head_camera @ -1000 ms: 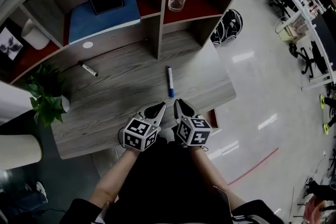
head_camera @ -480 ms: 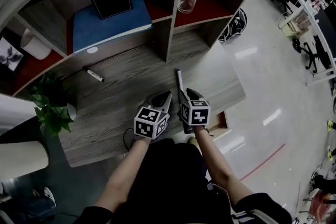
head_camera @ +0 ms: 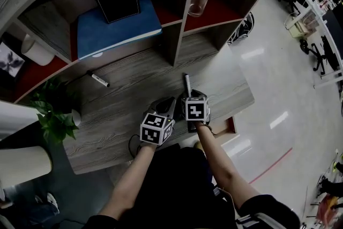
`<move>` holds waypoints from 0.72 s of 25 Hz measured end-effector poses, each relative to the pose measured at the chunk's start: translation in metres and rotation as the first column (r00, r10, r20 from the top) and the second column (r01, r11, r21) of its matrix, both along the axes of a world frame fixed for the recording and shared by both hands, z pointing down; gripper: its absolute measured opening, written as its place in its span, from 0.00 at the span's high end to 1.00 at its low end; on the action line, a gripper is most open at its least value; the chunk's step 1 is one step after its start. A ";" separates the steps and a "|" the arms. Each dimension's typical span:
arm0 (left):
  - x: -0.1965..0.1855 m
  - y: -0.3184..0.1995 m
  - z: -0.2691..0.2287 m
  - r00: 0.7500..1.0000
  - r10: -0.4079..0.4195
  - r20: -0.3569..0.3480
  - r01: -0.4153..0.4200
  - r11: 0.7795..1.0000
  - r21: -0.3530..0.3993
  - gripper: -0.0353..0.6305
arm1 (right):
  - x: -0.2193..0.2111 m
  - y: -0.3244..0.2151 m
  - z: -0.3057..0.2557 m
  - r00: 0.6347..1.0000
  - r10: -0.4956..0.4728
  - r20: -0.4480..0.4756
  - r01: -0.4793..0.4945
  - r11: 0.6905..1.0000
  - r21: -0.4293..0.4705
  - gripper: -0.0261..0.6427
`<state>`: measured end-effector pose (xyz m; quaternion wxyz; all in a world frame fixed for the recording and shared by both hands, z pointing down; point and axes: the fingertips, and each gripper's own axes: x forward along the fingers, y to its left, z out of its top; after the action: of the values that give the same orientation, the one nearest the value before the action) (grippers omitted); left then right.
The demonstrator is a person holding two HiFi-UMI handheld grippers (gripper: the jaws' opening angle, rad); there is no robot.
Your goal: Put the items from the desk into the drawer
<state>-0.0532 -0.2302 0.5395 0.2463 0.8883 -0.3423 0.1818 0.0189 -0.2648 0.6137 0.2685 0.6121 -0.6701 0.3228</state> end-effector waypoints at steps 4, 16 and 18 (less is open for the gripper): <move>-0.007 -0.002 0.004 1.000 -0.017 0.004 0.017 1.000 -0.011 0.95 | -0.001 0.002 0.000 1.000 -0.002 -0.014 0.002 1.000 -0.015 0.80; -0.015 0.004 0.011 1.000 -0.022 0.000 0.022 0.999 -0.025 0.95 | -0.007 0.006 -0.001 1.000 -0.005 0.014 0.005 1.000 -0.011 0.88; -0.013 0.006 0.012 1.000 -0.018 -0.004 0.018 0.999 -0.030 0.95 | -0.006 0.008 -0.003 1.000 -0.001 0.019 0.001 1.000 -0.004 0.88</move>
<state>-0.0661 -0.2243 0.5518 0.2622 0.8818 -0.3468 0.1829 0.0124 -0.2572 0.6110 0.2634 0.6082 -0.6723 0.3298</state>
